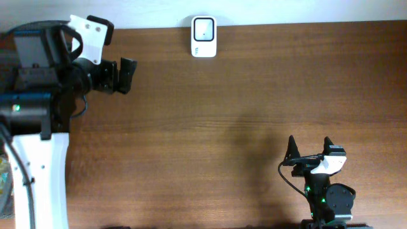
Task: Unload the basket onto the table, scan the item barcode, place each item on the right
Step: 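Reach the left gripper into the grey basket and grasp a snack bag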
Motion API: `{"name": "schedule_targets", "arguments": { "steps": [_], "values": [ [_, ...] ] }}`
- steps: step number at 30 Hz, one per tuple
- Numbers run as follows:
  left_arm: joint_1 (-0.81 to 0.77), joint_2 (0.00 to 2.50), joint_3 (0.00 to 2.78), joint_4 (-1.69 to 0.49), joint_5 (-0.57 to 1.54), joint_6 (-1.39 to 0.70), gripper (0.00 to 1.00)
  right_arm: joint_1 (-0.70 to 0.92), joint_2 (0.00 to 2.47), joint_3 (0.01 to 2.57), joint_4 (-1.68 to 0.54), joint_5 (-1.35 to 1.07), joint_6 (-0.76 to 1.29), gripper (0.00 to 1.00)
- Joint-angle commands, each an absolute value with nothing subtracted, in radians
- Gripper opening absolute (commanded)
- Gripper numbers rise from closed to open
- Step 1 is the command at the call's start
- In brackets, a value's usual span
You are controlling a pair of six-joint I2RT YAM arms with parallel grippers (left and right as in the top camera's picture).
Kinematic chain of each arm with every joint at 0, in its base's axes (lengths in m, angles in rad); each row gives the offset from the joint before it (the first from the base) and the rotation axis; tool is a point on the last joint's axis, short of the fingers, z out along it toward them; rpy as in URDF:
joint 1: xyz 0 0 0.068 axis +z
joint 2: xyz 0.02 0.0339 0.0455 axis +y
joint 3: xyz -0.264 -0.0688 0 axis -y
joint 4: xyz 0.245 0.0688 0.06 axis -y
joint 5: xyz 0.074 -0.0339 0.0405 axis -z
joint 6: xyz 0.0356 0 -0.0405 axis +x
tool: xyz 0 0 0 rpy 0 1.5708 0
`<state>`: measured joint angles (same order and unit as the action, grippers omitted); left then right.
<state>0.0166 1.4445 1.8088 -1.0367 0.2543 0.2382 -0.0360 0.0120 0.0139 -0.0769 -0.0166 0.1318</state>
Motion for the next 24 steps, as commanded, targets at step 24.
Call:
{"name": "schedule_targets", "arguments": {
  "steps": [24],
  "values": [
    [0.784, 1.91, 1.851, -1.139, 0.092, 0.155, 0.93, -0.04, 0.004, 0.006, -0.078, -0.008, 0.135, 0.99]
  ]
}}
